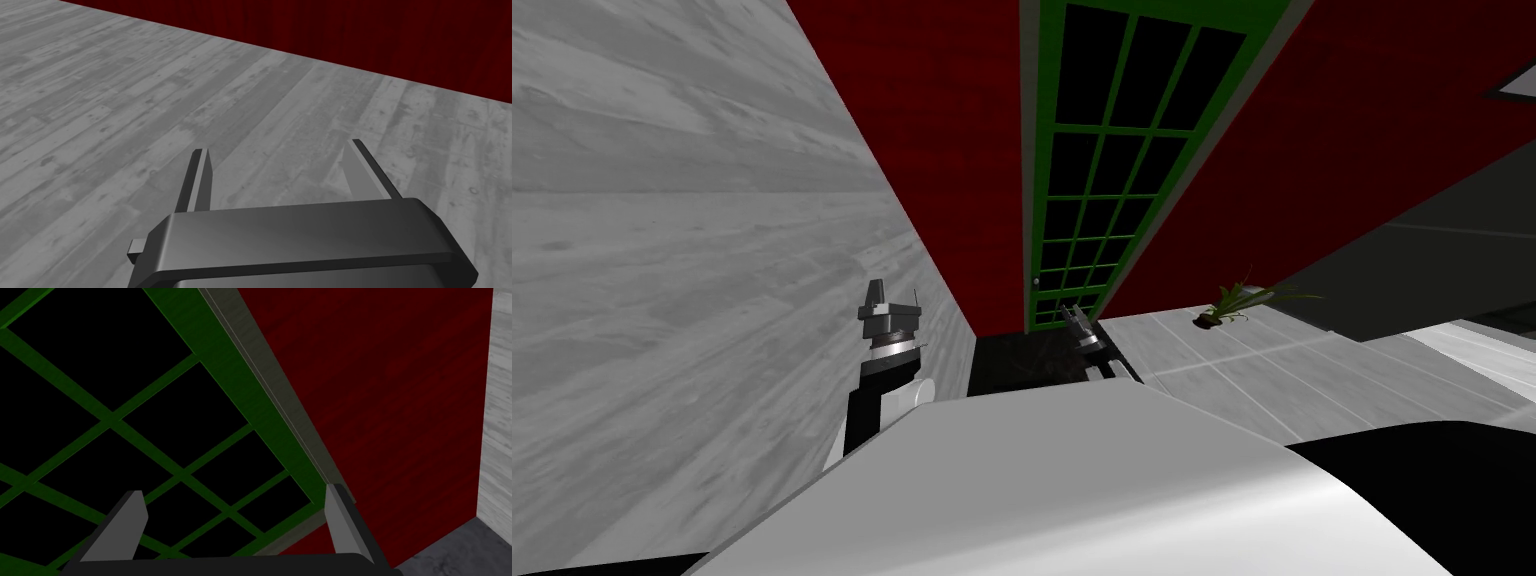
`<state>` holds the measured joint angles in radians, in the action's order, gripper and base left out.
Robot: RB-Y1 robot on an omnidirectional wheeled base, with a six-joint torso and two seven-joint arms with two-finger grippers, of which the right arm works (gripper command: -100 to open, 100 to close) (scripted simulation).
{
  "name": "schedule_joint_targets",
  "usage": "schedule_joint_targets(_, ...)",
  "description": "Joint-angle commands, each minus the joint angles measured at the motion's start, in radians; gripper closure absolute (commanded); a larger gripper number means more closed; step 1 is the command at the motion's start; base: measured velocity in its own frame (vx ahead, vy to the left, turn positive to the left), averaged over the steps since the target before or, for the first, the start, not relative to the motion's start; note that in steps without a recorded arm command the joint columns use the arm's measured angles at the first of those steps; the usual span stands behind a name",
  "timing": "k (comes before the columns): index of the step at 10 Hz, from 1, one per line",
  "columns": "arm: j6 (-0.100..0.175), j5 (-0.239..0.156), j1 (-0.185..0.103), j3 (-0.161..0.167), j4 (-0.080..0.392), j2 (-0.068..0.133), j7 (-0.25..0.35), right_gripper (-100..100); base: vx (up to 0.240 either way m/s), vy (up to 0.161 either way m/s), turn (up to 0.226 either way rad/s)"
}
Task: Pull the door open
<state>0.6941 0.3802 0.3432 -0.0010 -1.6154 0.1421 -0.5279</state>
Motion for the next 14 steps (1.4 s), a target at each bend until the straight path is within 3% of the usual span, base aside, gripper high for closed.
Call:
schedule_joint_targets(1, 0.014, 0.019, -0.008, 0.002, 0.033, -0.002, -0.025, -100, 0.127, 0.034, -0.01)
schedule_joint_targets(6, 0.052, 0.092, -0.039, 0.008, 0.138, -0.008, -0.107, -100, 0.133, 0.02, -0.036)
schedule_joint_targets(9, 0.063, 0.112, -0.048, 0.009, 0.168, -0.011, -0.13, -100, 0.085, 0.006, -0.036)
schedule_joint_targets(14, 0.105, 0.189, -0.083, 0.016, 0.284, -0.027, -0.219, -100, 0.138, 0.021, -0.081)
